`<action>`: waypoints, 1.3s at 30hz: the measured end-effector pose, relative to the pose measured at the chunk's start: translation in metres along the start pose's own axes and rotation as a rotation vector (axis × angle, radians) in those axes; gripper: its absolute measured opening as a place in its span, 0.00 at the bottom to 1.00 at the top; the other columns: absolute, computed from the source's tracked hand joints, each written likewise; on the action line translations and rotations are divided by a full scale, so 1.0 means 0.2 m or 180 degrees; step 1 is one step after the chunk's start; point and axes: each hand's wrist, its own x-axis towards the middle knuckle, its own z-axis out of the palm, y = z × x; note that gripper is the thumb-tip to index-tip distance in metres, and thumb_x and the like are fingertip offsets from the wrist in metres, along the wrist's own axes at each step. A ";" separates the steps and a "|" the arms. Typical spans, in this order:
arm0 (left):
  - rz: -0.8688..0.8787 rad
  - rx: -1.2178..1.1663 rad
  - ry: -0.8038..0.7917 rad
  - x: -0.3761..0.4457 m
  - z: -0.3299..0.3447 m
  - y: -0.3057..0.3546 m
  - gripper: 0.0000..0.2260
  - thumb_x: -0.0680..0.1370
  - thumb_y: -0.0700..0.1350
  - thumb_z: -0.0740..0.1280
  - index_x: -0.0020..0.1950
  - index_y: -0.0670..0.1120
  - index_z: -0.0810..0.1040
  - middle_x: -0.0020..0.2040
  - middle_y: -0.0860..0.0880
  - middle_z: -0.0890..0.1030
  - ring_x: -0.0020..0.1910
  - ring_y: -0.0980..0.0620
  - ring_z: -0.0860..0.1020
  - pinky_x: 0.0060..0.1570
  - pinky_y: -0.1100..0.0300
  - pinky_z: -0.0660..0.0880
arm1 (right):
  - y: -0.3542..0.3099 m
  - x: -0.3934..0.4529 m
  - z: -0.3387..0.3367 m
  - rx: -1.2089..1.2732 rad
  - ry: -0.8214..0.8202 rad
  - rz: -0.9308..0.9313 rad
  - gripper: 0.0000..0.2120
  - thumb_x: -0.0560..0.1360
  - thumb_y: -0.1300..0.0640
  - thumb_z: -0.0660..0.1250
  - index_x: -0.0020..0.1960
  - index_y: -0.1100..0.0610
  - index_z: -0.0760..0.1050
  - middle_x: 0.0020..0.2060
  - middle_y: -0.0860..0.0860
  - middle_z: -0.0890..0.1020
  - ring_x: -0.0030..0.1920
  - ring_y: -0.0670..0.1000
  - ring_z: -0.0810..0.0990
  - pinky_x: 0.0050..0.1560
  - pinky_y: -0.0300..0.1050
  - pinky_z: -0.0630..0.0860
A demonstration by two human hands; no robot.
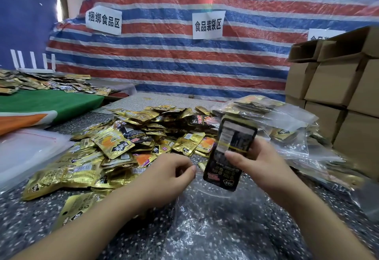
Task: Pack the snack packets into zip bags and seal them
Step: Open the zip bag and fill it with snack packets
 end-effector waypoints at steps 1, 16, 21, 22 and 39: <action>-0.0017 0.0001 0.0019 0.00 0.00 0.00 0.12 0.81 0.49 0.64 0.41 0.48 0.80 0.36 0.51 0.80 0.37 0.55 0.76 0.38 0.63 0.71 | 0.00 0.00 0.00 -0.0136 -0.0033 0.0031 0.16 0.71 0.52 0.75 0.57 0.48 0.77 0.49 0.43 0.86 0.51 0.43 0.84 0.49 0.40 0.77; -0.0299 -0.0754 -0.0045 0.01 -0.07 0.03 0.06 0.80 0.49 0.65 0.46 0.51 0.80 0.40 0.53 0.82 0.40 0.56 0.80 0.43 0.62 0.78 | 0.01 -0.01 -0.03 -0.1117 -0.0776 0.0015 0.06 0.80 0.49 0.67 0.54 0.41 0.80 0.49 0.41 0.85 0.50 0.43 0.84 0.53 0.49 0.79; -0.0209 -0.0880 0.0345 0.01 -0.07 0.03 0.06 0.79 0.44 0.67 0.44 0.50 0.82 0.38 0.54 0.84 0.37 0.58 0.81 0.40 0.67 0.76 | 0.01 -0.02 -0.02 -0.1110 -0.0932 0.0214 0.11 0.79 0.48 0.68 0.61 0.43 0.75 0.54 0.43 0.84 0.55 0.44 0.82 0.58 0.55 0.79; -0.0189 -0.0875 0.0470 0.01 -0.07 0.03 0.06 0.79 0.43 0.68 0.44 0.51 0.82 0.37 0.54 0.84 0.37 0.58 0.81 0.40 0.67 0.77 | 0.01 -0.03 -0.02 -0.1045 -0.0940 0.0254 0.13 0.78 0.49 0.69 0.62 0.44 0.74 0.55 0.44 0.84 0.56 0.46 0.83 0.58 0.55 0.80; 0.0052 -0.0985 0.0768 -0.01 -0.04 0.10 0.05 0.76 0.42 0.72 0.43 0.50 0.85 0.37 0.55 0.84 0.36 0.58 0.81 0.37 0.66 0.77 | -0.04 -0.05 0.06 -0.1629 -0.1422 -0.0022 0.11 0.75 0.45 0.70 0.50 0.51 0.79 0.39 0.55 0.84 0.36 0.49 0.80 0.37 0.50 0.74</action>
